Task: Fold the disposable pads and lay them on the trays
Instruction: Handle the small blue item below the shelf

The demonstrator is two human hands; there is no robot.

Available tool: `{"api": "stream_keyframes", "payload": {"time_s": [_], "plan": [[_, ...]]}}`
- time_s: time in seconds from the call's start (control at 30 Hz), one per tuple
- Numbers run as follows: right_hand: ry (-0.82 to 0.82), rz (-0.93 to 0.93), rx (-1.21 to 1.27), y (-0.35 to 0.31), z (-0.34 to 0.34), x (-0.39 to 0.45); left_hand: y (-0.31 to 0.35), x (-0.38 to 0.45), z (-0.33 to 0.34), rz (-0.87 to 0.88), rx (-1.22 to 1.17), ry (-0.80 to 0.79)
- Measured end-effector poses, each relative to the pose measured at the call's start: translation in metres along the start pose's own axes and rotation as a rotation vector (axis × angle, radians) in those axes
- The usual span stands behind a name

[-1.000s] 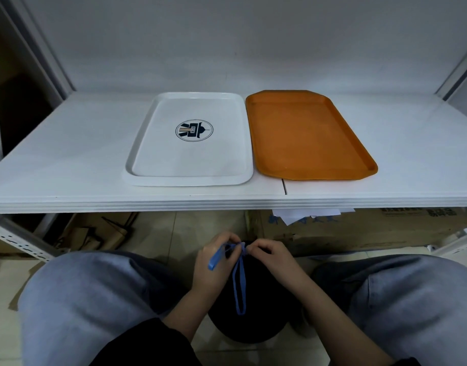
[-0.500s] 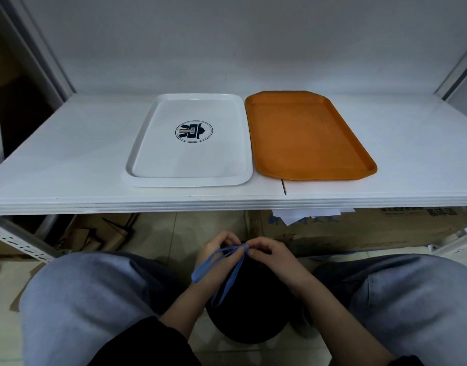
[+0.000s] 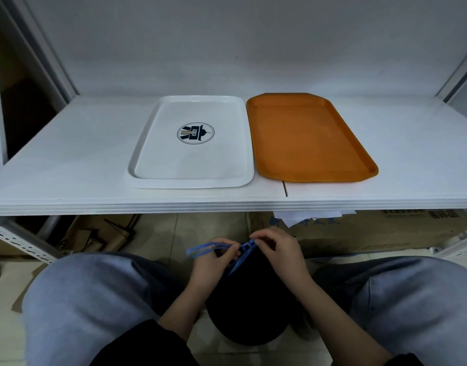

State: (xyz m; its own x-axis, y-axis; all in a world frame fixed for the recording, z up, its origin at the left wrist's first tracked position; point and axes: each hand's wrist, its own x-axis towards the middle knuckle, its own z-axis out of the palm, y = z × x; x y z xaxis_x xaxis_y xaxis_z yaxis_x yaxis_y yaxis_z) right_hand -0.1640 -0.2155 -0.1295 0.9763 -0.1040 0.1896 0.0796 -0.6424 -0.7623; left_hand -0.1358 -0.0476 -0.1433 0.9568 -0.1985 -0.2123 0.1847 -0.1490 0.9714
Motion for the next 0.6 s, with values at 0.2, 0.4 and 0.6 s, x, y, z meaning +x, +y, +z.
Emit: {"api": "stream_keyframes", "payload": {"time_s": [0.2,0.4,0.6], "plan": [[0.018,-0.224,-0.245,0.012,-0.006,-0.004,-0.004,0.001,-0.006,-0.055,0.078,0.035],[0.011,-0.247,-0.333,0.020,-0.008,-0.007,-0.009,0.000,-0.012,-0.078,0.123,0.070],[0.018,-0.216,-0.371,0.030,-0.006,-0.010,-0.014,0.000,-0.019,-0.051,0.183,0.090]]}}
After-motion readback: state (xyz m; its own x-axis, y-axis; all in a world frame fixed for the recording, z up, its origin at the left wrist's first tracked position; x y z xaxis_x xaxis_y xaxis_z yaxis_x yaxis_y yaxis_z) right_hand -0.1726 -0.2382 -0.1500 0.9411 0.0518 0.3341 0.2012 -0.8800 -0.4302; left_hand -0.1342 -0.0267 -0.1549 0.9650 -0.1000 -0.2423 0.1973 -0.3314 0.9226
